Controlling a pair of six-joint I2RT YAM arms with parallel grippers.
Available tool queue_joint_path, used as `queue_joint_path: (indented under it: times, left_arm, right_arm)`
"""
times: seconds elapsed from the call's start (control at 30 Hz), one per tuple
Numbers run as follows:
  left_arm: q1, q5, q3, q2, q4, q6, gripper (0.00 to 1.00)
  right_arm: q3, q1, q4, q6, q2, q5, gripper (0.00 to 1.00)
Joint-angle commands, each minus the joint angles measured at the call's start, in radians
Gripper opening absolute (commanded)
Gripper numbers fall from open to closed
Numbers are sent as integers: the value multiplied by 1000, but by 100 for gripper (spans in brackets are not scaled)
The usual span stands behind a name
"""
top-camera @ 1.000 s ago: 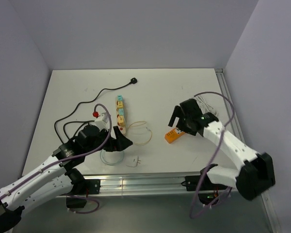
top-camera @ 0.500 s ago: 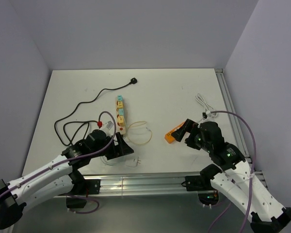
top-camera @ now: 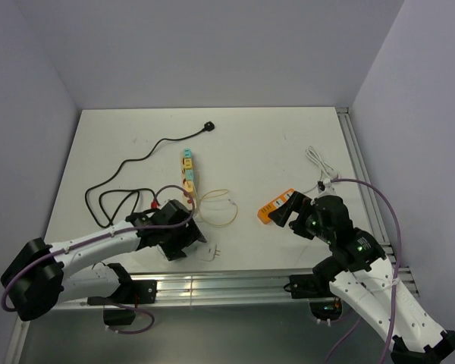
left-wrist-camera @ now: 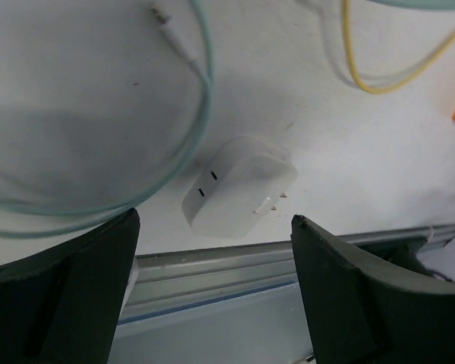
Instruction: Insert the plug
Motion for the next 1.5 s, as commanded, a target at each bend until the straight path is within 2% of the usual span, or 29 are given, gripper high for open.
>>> queue_joint_path:
  times: [0.0, 0.1, 0.2, 0.4, 0.57, 0.7, 0.83, 0.87, 0.93, 1.0, 1.03, 1.13, 1.3, 1.47]
  left_arm:
    - [-9, -60, 89, 67, -120, -181, 87]
    - [-13, -31, 166, 156, -204, -251, 92]
    - [-14, -17, 280, 265, -302, -241, 94]
    - [-46, -34, 413, 386, -247, -10, 84]
    - [-95, -116, 329, 261, -174, 0, 85]
    - [-107, -132, 229, 140, -82, 140, 85]
    - [-156, -120, 129, -30, 132, 323, 86]
    - [-158, -121, 111, -73, 133, 355, 85]
    - [-159, -127, 112, -87, 130, 441, 81]
    - [-159, -158, 132, -72, 89, 490, 73]
    - [-159, -153, 134, -66, 89, 514, 67]
    - [-161, -169, 140, -31, 87, 554, 59]
    - [-164, -198, 129, 28, 96, 552, 59]
    - [-171, -184, 105, 67, 151, 540, 66]
  right_arm:
    - [19, 4, -1, -2, -5, 4, 98]
    - [16, 4, 5, 0, -4, 1, 98]
    - [13, 4, 11, -2, -4, -2, 98]
    - [4, 4, 1, -17, -15, -2, 98]
    - [-9, 4, -15, -34, -24, 6, 98]
    - [-19, 6, -6, -42, -25, 1, 98]
    - [-22, 4, 10, -51, -5, -5, 98]
    - [-25, 4, 11, -52, -2, -8, 98]
    - [-29, 4, 16, -49, 2, -11, 98]
    - [-30, 4, 22, -49, 7, -19, 98]
    - [-30, 4, 21, -46, 7, -22, 98]
    - [-21, 4, 11, -39, 2, -25, 98]
    - [-22, 4, 2, -29, -16, -26, 98]
    - [-24, 4, -1, -58, -10, -29, 100]
